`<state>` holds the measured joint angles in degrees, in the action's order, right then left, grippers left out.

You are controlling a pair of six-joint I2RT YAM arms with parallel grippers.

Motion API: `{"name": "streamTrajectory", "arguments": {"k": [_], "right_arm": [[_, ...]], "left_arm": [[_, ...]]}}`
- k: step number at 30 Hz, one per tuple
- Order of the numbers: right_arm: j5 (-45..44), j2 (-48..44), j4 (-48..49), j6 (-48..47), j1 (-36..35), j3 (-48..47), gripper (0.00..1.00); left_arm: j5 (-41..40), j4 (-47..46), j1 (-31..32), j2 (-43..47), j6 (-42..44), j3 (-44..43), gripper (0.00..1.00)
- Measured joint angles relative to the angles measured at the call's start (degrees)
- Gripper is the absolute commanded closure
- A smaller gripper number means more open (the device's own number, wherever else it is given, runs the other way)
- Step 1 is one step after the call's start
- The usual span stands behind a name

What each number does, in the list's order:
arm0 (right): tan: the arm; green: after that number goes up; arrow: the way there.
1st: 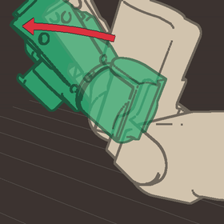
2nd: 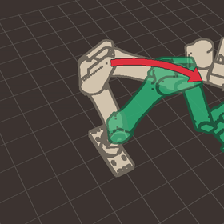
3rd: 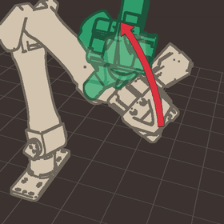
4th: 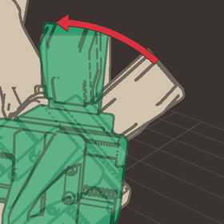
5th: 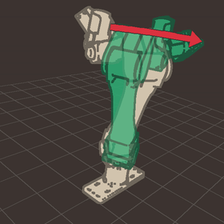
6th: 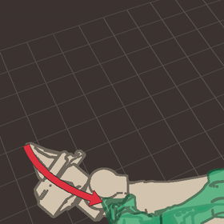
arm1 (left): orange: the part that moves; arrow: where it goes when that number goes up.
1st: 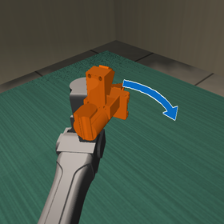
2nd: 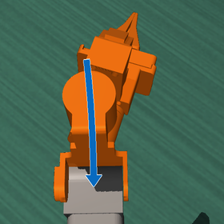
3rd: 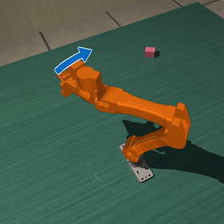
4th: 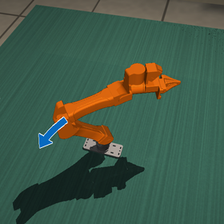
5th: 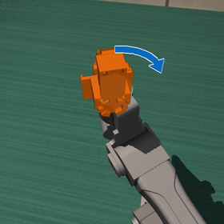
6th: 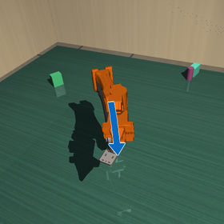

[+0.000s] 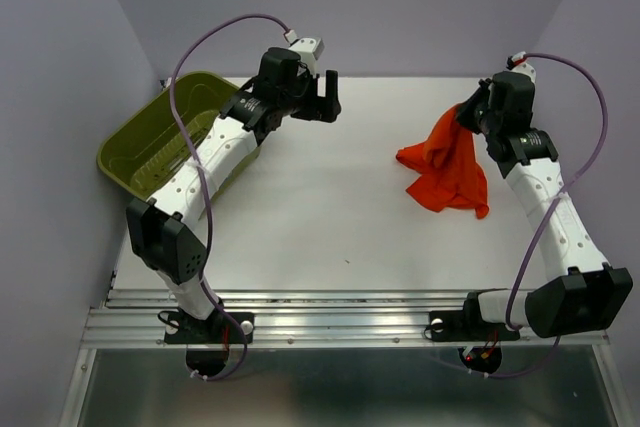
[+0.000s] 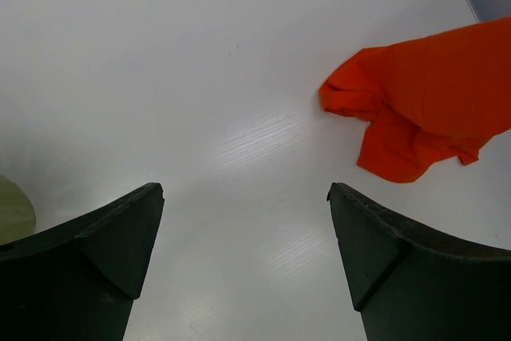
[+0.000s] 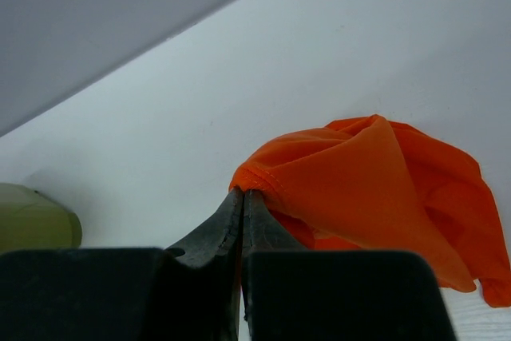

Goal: Roll the t-shirts
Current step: Pick up the T-shirt from the center of the board.

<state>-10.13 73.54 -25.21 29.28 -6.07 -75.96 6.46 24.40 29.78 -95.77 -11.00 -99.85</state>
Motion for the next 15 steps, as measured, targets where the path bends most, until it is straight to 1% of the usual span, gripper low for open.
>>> {"name": "streamTrajectory", "arguments": {"k": [4, 7, 9, 11, 13, 15], "right_arm": [[4.2, 0.5, 0.3, 0.6, 0.0, 0.0, 0.99], [5.9, 3.4, 2.3, 1.4, -2.3, -0.3, 0.99], [4.7, 6.9, 3.3, 1.4, -5.7, -1.5, 0.99], [4.2, 12.3, 3.5, 1.3, -10.6, -4.3, 0.99], [4.7, 18.9, 2.9, 1.4, -15.4, -10.1, 0.99], [5.6, 24.0, 3.1, 1.5, -18.4, -15.3, 0.99]], "left_arm": [[0.6, -0.1, 0.6, -0.2, 0.0, 0.7, 0.04], [-0.3, 0.1, 0.3, -0.2, -0.1, 0.9, 0.04], [-0.5, 0.1, -0.3, -0.1, -0.5, 0.9, 0.04], [-0.5, 0.1, -0.9, 0.1, -0.8, 1.0, 0.04], [-0.6, -0.2, -1.7, 1.6, -1.3, 2.7, 0.04], [-1.5, 0.2, -2.6, 4.6, -2.0, 5.2, 0.04]]}}
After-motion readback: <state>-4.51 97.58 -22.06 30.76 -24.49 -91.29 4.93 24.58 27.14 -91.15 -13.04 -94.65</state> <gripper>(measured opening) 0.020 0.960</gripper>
